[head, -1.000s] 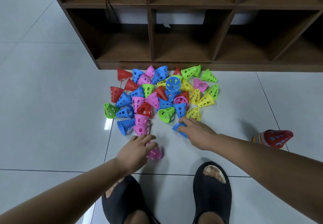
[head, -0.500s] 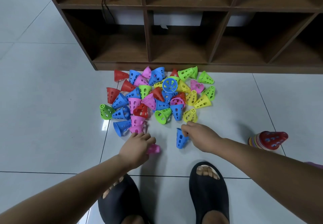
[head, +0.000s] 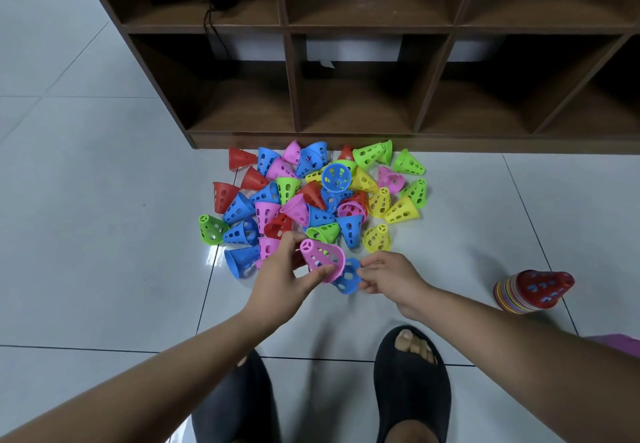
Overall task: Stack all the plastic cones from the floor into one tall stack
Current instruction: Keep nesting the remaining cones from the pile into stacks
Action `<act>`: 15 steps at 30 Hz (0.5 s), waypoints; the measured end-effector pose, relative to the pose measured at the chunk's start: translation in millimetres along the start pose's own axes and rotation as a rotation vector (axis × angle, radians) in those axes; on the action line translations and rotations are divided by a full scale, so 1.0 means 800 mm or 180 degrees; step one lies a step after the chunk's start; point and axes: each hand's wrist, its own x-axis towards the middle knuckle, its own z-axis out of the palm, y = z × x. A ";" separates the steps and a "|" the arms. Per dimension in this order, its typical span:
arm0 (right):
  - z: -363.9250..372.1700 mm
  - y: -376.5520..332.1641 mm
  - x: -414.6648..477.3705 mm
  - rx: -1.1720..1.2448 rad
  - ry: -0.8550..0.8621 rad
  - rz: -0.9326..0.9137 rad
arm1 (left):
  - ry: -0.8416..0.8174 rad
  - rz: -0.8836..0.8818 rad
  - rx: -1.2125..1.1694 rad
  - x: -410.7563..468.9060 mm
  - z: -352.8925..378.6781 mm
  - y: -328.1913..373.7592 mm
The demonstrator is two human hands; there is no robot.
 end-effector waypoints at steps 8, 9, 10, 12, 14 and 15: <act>0.036 -0.017 -0.009 0.1282 -0.0512 0.0391 | 0.0001 0.0078 0.0146 0.000 0.004 -0.014; 0.039 -0.020 -0.011 0.1330 -0.0613 0.0392 | -0.0019 0.0084 0.0182 -0.001 0.003 -0.016; 0.041 -0.021 -0.011 0.1368 -0.0675 0.0393 | -0.0030 0.0084 0.0209 -0.001 0.001 -0.018; 0.044 -0.023 -0.010 0.1413 -0.0721 0.0399 | -0.0062 0.0051 0.0253 0.000 -0.005 -0.021; 0.045 -0.023 -0.005 0.1416 -0.0743 0.0412 | -0.0124 0.0013 0.0388 0.003 -0.011 -0.026; 0.045 -0.024 -0.003 0.1391 -0.0749 0.0431 | -0.0164 -0.0009 0.0444 0.004 -0.014 -0.029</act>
